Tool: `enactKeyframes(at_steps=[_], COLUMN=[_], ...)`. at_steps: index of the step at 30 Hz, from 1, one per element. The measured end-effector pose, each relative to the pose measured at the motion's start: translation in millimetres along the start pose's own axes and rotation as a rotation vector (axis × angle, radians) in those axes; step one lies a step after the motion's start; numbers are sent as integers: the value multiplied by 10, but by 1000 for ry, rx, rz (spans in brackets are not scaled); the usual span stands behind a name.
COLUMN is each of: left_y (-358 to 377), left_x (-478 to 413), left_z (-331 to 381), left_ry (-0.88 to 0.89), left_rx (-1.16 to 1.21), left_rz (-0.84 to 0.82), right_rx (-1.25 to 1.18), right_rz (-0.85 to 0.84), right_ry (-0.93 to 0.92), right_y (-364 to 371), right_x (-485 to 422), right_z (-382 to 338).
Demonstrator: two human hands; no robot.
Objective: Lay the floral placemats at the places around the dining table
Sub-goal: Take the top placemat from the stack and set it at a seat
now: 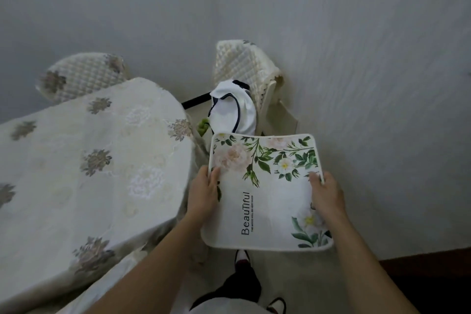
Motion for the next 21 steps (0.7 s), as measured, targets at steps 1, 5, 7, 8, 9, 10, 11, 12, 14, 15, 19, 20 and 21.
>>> enactKeyframes(at_steps=[1,5,7,8,9,10,11,12,14,15,19,20,21], left_y=[-56,-240,-319,-349,-372,-390,-410,-422,-438,-449,-528,-550,-572], left_x=[-57,-295,-454,-543,-641,-744,-849,-964,-1228,-1375,-1929,-2050,-2164], left_z=[-14,-53,-117,-155,-202,-240,-266,-294,-389,-439,-596,-649,-705], left_ry=[-13,-40,-56,-64,-79,-86,-93,-95,-117,-136,-180,-197,-214], left_rx=[0,-13,-10,-1,5,9,8,6,14,25,66,74,84], left_rz=[23,94,130,150,168,185,197,208,231,244,300,315,328], right_rx=[-6,-11,4,7,11,15,23,30,18,10,64,81,97], right_rz=[-19,-99,-124,-136,-148,-164,-180,-201,-235,-246,-308,-321,-333], right_ry=[-8,-57,-84,-102,-113,-123,-132,-145,-158,-161,-215,-230,-242], right_y=[92,472,681,788,907,1030,1160,1300,1584,1723,2294,2438,2577], right_x=[-52,-253,-378,-447,-527,-603,-676,-750,-904,-989,-1301,-1374,-1435], right_z=[-63,-364,-503,-585,-663,-745,-827,-914,-1085,-1177,-1620,-1710,-1801])
Point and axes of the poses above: each hand's wrist, its own x-axis away from the middle knuckle, its own y-axis out of the palm, z = x × y, the point moved 9 cm from there along -x, towards the middle knuckle, and after that the axes turned 9 degrees about z, right-handed, at the moved point
